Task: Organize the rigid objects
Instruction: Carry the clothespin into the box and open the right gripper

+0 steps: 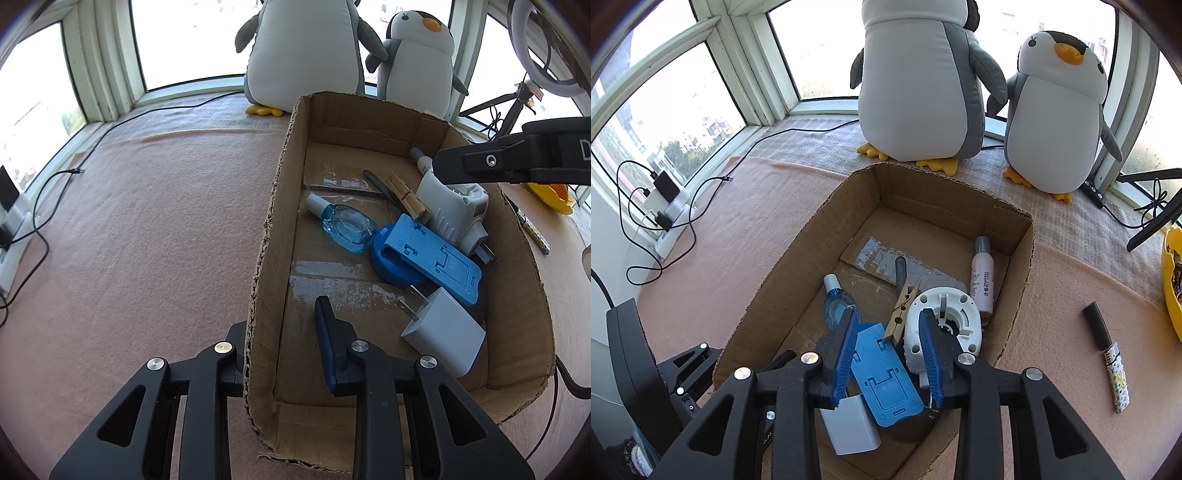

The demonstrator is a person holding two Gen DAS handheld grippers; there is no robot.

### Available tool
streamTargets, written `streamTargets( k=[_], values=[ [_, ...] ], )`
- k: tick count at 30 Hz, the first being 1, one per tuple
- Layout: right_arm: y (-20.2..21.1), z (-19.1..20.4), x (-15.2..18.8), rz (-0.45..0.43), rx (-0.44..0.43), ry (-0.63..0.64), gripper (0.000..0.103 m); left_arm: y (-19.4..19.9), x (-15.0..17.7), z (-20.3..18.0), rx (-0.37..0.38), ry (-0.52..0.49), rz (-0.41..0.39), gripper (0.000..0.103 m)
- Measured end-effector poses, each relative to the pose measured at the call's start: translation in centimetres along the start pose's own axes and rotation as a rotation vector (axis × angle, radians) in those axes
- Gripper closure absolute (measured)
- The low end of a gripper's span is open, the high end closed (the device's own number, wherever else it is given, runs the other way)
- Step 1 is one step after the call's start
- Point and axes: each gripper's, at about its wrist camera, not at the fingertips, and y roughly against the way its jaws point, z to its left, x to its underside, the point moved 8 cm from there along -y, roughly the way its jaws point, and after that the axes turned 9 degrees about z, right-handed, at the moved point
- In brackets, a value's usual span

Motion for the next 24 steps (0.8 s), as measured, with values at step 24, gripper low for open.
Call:
streamTargets(
  k=[24],
  values=[
    [0.8, -0.9, 1.0, -0.007, 0.000, -0.011, 0.045, 0.0, 0.0, 0.0, 0.000, 0.000, -0.001, 0.078]
  ],
)
